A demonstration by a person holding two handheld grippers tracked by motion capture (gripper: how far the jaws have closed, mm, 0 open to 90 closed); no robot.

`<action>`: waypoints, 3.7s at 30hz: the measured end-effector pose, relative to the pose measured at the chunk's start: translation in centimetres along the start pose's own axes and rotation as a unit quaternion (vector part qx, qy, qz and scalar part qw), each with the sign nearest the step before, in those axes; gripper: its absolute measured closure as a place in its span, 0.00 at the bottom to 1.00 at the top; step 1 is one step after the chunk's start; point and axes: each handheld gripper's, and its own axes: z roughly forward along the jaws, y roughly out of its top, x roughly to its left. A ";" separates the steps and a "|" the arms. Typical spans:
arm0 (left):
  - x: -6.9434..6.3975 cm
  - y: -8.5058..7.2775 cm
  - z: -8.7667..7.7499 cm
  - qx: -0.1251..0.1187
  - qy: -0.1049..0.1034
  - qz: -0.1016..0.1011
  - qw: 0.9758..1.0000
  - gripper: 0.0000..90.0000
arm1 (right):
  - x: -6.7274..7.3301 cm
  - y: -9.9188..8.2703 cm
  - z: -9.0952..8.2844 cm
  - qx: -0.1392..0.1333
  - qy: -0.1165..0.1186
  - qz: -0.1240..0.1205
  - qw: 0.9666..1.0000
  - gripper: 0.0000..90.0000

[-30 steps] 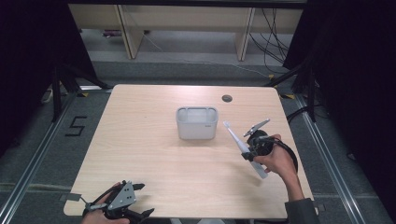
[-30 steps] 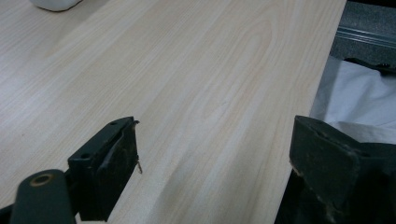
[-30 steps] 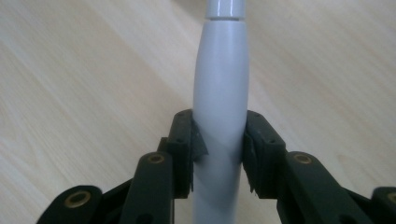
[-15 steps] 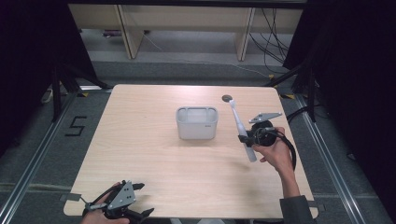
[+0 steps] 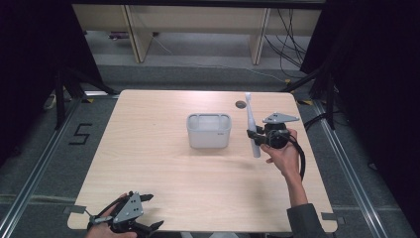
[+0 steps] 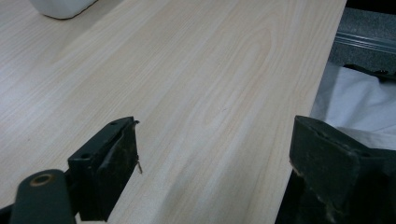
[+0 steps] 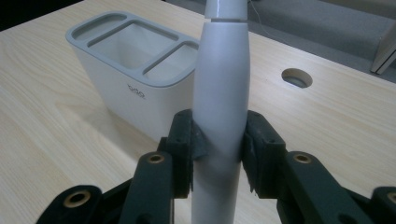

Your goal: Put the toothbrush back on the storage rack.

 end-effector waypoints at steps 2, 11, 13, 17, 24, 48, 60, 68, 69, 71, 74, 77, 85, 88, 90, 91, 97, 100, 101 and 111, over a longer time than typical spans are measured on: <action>0.1 -0.1 0.1 -0.001 0.002 0.001 1.000 0.16 | -0.2 0.2 0.2 -0.013 -0.002 -0.013 1.000 0.74; 0.1 -0.1 0.1 -0.007 0.007 -0.001 1.000 0.16 | 0.3 1.0 0.8 -0.028 0.003 0.003 1.000 0.74; 0.2 0.0 0.0 0.000 0.001 0.000 1.000 0.16 | 0.3 1.3 0.9 -0.027 0.009 -0.001 1.000 0.74; 0.2 -0.1 -0.1 0.004 0.004 0.004 1.000 0.16 | 0.4 1.7 1.2 -0.036 0.002 0.000 0.999 0.74; 0.1 0.0 0.0 -0.006 0.000 -0.007 1.000 0.16 | 0.8 2.5 1.4 -0.054 -0.001 0.004 0.999 0.74; 0.3 -0.1 -0.1 0.006 0.000 0.003 1.000 0.16 | 0.5 6.5 0.6 -0.077 -0.008 0.009 0.997 0.74; 0.2 -0.1 0.0 0.000 -0.001 -0.005 1.000 0.16 | 1.0 7.5 1.1 -0.083 0.004 0.016 0.996 0.74; 0.2 -0.1 0.0 0.000 -0.001 -0.005 1.000 0.16 | 1.4 8.4 1.6 -0.086 0.007 0.018 0.996 0.74; 0.2 -0.1 0.0 0.000 -0.001 -0.005 1.000 0.16 | 1.4 8.4 1.6 -0.086 0.007 0.018 0.996 0.74; 0.2 -0.1 0.0 0.000 -0.002 -0.005 1.000 0.16 | 1.5 8.6 1.7 -0.085 0.008 0.014 0.996 0.74; 0.2 -0.1 0.0 -0.001 0.000 -0.004 1.000 0.16 | 1.7 8.9 2.2 -0.090 0.016 0.018 0.996 0.74; 0.2 -0.1 0.0 -0.001 0.002 -0.004 1.000 0.16 | 1.9 8.9 2.3 -0.087 0.015 0.028 0.996 0.74; 0.2 -0.1 0.0 -0.001 0.000 -0.004 1.000 0.16 | 2.0 9.2 3.3 -0.087 0.019 0.029 0.996 0.74; 0.2 -0.1 0.0 -0.001 0.000 -0.003 1.000 0.16 | 2.4 9.6 3.8 -0.090 0.024 0.039 0.995 0.74; 0.2 -0.1 0.0 -0.001 0.000 -0.003 1.000 0.16 | 2.4 9.7 3.9 -0.092 0.022 0.031 0.995 0.74; 0.2 -0.1 -0.1 -0.001 0.001 -0.002 1.000 0.16 | 2.6 9.8 4.0 -0.090 0.021 0.036 0.995 0.74; 0.2 -0.1 0.0 -0.003 0.003 -0.001 1.000 0.16 | 2.7 10.1 5.1 -0.087 0.020 0.046 0.995 0.74; 0.2 -0.1 0.0 -0.005 0.002 -0.003 1.000 0.16 | 2.6 10.0 5.6 -0.087 0.018 0.038 0.995 0.74; 0.2 -0.1 -0.1 -0.002 0.000 -0.002 1.000 0.16 | 2.6 9.9 5.7 -0.089 0.016 0.033 0.995 0.74; 0.2 -0.1 0.0 -0.001 -0.001 -0.001 1.000 0.16 | 2.2 9.3 6.7 -0.086 0.010 0.051 0.995 0.74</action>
